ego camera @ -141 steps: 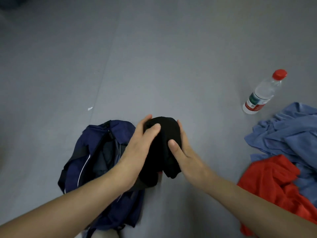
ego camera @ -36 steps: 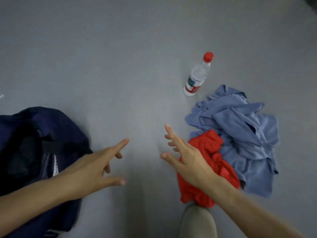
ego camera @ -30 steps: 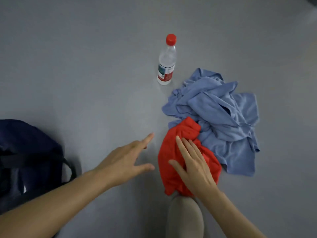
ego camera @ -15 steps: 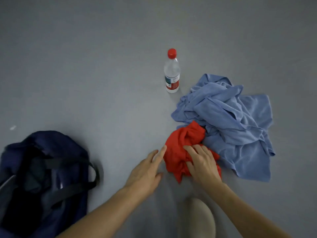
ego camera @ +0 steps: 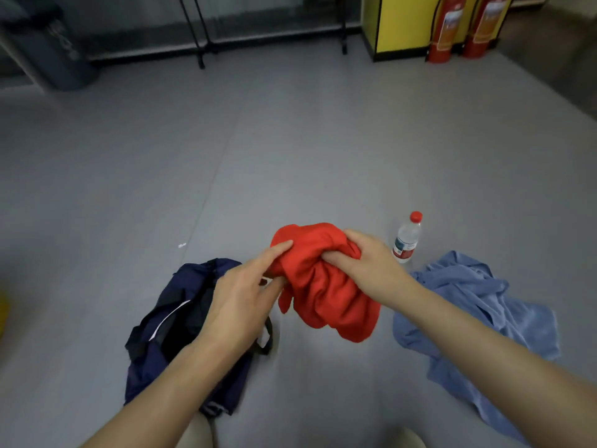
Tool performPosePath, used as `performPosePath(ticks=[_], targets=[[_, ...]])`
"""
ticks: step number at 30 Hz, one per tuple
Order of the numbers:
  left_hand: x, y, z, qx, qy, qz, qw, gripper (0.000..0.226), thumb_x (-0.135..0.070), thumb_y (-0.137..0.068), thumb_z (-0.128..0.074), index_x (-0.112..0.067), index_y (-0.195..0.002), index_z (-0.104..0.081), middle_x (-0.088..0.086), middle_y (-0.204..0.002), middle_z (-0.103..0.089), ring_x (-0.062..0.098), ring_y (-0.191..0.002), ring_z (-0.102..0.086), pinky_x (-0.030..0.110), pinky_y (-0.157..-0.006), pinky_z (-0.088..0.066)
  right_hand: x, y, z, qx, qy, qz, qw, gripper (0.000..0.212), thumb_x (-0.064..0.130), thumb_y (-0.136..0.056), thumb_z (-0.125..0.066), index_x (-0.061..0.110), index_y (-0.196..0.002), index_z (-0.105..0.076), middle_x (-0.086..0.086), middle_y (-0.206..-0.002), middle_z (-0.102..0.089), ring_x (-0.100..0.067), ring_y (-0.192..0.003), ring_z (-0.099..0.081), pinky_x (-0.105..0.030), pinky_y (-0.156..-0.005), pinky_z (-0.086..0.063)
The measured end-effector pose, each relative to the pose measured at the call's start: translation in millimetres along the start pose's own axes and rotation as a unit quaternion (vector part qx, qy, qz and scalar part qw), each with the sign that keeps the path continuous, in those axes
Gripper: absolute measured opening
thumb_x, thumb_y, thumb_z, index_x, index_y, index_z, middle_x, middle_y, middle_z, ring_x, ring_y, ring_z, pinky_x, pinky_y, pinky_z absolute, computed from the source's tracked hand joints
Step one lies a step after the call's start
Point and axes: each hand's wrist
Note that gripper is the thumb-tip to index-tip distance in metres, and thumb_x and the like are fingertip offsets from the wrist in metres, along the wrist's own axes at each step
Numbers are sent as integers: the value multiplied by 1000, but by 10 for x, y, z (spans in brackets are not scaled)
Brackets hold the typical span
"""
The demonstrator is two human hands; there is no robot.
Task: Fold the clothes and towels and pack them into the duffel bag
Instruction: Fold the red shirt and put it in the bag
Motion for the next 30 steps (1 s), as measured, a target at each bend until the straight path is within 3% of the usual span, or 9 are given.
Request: performPosePath(ticks=[3,9,12,15,19,24,26,28,30], targets=[[-3,-36,273,-50,56,8,997,31,-11,-90,-63,-36,-105,-73,-22,-97,-73,1,-88,-67,28,-84,-53,309,2,-103,18,31,-19,999,22,46,-86,-69,29,-100,-68,12,-93,-71,-14,-94,-66,-41,-91,-51],[133,-68,524,-40,81,37,995,25,-14,-92,-54,-35,-89,-67,-19,-81,-69,4,-72,-66,27,-70,-50,586,87,-423,46,128,-73,988,30,52,-91,-61,32,-113,-65,13,-108,-68,-15,-106,-63,-36,-96,-48],[141,-108,618,-31,56,26,998,22,-17,-89,-55,-37,-89,-65,-21,-80,-68,2,-72,-65,29,-72,-51,755,152,-584,76,63,-77,992,52,62,-79,-63,44,-127,-58,19,-120,-63,-7,-113,-61,-36,-103,-47],[148,-124,659,-6,37,28,999,22,-18,-86,-60,-38,-90,-69,-21,-78,-68,2,-74,-64,29,-77,-51,862,226,-791,98,6,-61,993,52,69,-68,-66,45,-114,-64,21,-101,-70,-4,-98,-65,-36,-91,-53],[201,-121,676,2,49,0,999,15,-23,-86,-66,-35,-92,-72,-21,-80,-69,2,-77,-64,28,-80,-51,865,209,-945,-24,94,19,995,13,43,-91,-61,32,-95,-67,17,-71,-62,-9,-73,-58,-38,-73,-49],[423,-167,717,38,57,-34,997,18,-38,-88,-65,-40,-106,-65,-19,-107,-56,5,-105,-55,32,-91,-47,943,99,-855,-15,38,56,998,17,31,-97,-59,43,-95,-70,21,-78,-66,-5,-75,-60,-26,-69,-45],[503,-178,736,59,44,-31,997,13,-40,-86,-67,-40,-98,-62,-18,-109,-52,9,-108,-53,36,-95,-45,969,94,-829,-12,21,76,997,20,24,-98,-58,41,-96,-71,21,-83,-68,-4,-78,-62,-22,-69,-44],[529,-183,771,73,41,-8,996,8,-41,-88,-68,-37,-89,-61,-17,-104,-56,11,-103,-55,39,-96,-46,969,77,-790,-13,22,87,996,25,17,-97,-57,39,-94,-69,23,-82,-68,-1,-78,-62,-18,-69,-43],[520,-185,804,66,56,15,996,11,-40,-91,-65,-31,-88,-61,-14,-86,-64,10,-85,-61,43,-86,-51,934,49,-731,-10,46,73,996,18,23,-95,-55,35,-84,-63,20,-73,-64,-4,-71,-59,-23,-67,-45]])
Point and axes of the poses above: each hand's wrist, its own y-axis away from the middle knuckle, its own z-axis out of the back of the hand, x = y × z
